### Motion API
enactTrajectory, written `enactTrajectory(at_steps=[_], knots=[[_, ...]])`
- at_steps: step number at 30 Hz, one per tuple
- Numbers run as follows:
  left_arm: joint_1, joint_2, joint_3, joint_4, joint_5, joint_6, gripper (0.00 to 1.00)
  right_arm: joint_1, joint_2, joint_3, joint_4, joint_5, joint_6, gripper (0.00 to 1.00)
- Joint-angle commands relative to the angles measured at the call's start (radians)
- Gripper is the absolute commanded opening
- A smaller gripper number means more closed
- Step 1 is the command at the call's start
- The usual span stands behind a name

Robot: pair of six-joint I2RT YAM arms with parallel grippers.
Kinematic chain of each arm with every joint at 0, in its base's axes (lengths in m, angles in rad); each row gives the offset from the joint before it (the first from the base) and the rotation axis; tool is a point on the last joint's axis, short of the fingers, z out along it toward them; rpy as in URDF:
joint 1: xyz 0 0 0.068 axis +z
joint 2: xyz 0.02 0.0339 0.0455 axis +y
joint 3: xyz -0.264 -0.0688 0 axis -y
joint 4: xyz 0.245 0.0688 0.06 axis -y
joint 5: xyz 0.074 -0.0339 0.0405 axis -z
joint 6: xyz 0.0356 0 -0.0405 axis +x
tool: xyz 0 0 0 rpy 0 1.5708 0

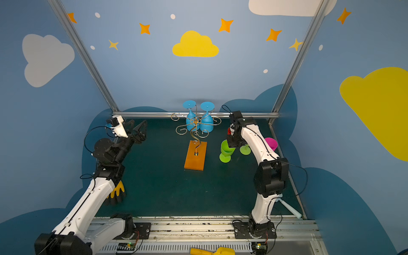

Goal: Take the wine glass off the wine glass rack
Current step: Place the wine glass at the middle-right of the table.

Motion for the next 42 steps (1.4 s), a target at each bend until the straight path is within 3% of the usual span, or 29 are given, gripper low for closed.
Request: enactTrajectory(at_steps=[1,4,16,22,25,28,32,39,42], knots=[[0.008,-0.02,-0.005,0.009,-0.004,-0.002,0.77,-0.003,-0.003,-0.003,-0.075,-0.044,0.031,0.0],[0.014,-0.021,-0.004,0.01,-0.005,-0.003,0.77,-0.004,-0.017,0.006,-0.075,-0.043,0.031,0.01],[0.021,-0.026,-0.006,0.011,-0.002,-0.012,0.78,-0.015,-0.093,0.066,-0.099,-0.087,0.031,0.3],[0.021,-0.031,-0.007,0.011,-0.003,-0.01,0.78,-0.04,-0.187,0.1,-0.087,-0.133,0.008,0.35],[0.021,-0.034,-0.007,0.011,-0.003,-0.012,0.78,-0.049,-0.26,0.073,0.001,-0.185,-0.012,0.37],[0.022,-0.039,-0.008,0.01,-0.003,-0.014,0.78,-0.057,-0.365,-0.052,0.224,-0.255,0.035,0.41],[0.021,-0.045,-0.008,0.011,-0.006,-0.011,0.78,-0.078,-0.47,-0.195,0.511,-0.384,0.099,0.56],[0.022,-0.046,-0.006,0.017,0.0,-0.024,0.78,-0.086,-0.358,-0.087,0.622,-0.535,0.163,0.75],[0.021,-0.054,-0.006,0.014,-0.002,-0.017,0.78,-0.084,-0.29,-0.029,0.647,-0.558,0.177,0.77]])
